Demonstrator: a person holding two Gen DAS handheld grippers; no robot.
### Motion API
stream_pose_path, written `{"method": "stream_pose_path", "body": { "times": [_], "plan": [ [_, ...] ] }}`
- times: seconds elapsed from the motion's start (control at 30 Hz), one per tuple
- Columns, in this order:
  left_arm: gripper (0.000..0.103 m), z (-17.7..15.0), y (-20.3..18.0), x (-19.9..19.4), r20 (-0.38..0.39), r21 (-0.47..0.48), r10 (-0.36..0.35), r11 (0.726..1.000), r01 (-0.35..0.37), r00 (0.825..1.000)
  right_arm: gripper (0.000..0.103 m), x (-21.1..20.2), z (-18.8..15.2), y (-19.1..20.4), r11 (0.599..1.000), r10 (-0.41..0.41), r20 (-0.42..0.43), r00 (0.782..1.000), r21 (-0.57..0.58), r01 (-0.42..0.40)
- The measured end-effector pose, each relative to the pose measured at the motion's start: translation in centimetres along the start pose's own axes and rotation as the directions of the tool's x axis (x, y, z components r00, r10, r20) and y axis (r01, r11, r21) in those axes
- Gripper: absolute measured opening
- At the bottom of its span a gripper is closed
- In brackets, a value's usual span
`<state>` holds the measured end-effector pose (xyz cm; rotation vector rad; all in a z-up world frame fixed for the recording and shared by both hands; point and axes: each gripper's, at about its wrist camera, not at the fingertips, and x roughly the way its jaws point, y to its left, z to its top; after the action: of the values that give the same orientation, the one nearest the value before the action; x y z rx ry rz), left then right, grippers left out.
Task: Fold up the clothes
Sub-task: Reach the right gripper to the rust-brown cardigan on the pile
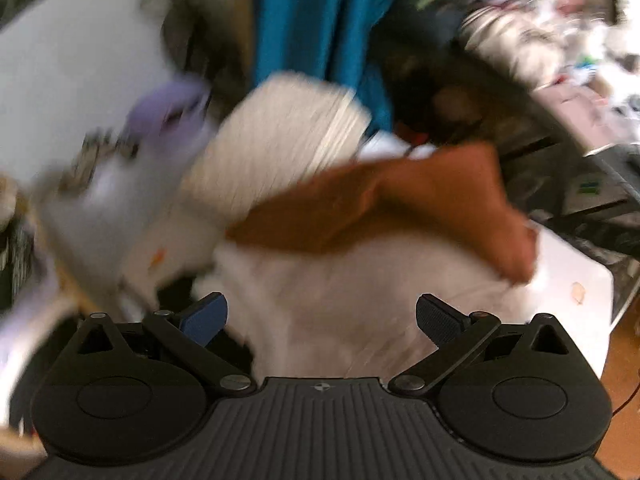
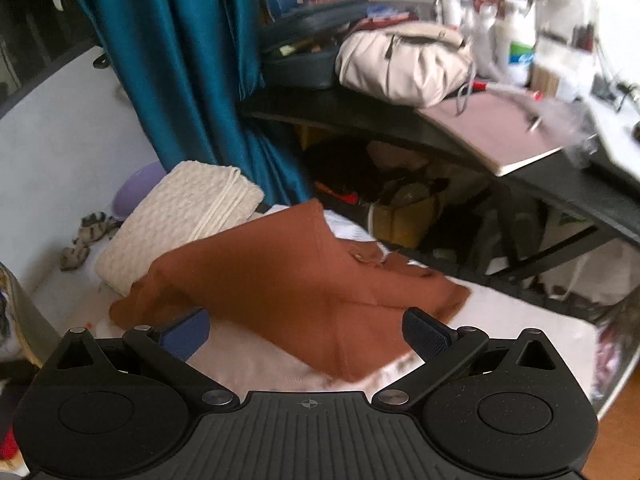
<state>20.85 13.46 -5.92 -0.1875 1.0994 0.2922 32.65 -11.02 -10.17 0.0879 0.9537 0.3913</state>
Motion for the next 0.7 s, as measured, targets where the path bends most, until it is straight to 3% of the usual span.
{"method": "stream_pose_path", "body": {
  "times": [0.13,0.23,0.33,0.57,0.63,0.67,0.7],
  "plan": [
    [0.102,-0.6,2.0,0.9,0.026,-0.083,0.01,0.997,-0.008,1.0,0.102,3.7,1.1,-1.3,0.994,0.08,-0.018,0.997,0.08,-0.078],
    [0.103,-0.2,2.9,1.8,0.052,-0.062,0.0,0.998,0.003,0.999,0.102,6.6,1.5,-2.3,0.981,0.068,0.016,0.998,0.182,-0.07],
    [0.103,0.5,3.3,3.2,0.066,-0.025,0.003,1.0,-0.001,0.998,0.102,9.2,1.6,-3.2,0.955,0.097,0.076,0.992,0.274,-0.114],
    [0.103,1.9,4.0,6.7,0.046,0.117,-0.071,0.991,0.065,0.996,0.099,14.2,3.0,-2.1,0.966,-0.009,0.12,0.993,0.257,-0.023],
    [0.103,2.4,4.2,7.5,0.044,0.17,-0.094,0.982,0.085,0.995,0.095,15.5,3.4,-1.9,0.958,-0.023,0.109,0.994,0.287,-0.01],
    [0.103,2.6,4.3,8.1,0.043,0.196,-0.1,0.976,0.089,0.994,0.088,16.0,3.6,-1.7,0.956,-0.015,0.105,0.994,0.292,-0.016],
    [0.103,2.9,4.5,8.7,0.036,0.22,-0.102,0.971,0.092,0.994,0.073,16.5,3.7,-1.5,0.956,-0.004,0.095,0.995,0.291,-0.024]
  ]
}}
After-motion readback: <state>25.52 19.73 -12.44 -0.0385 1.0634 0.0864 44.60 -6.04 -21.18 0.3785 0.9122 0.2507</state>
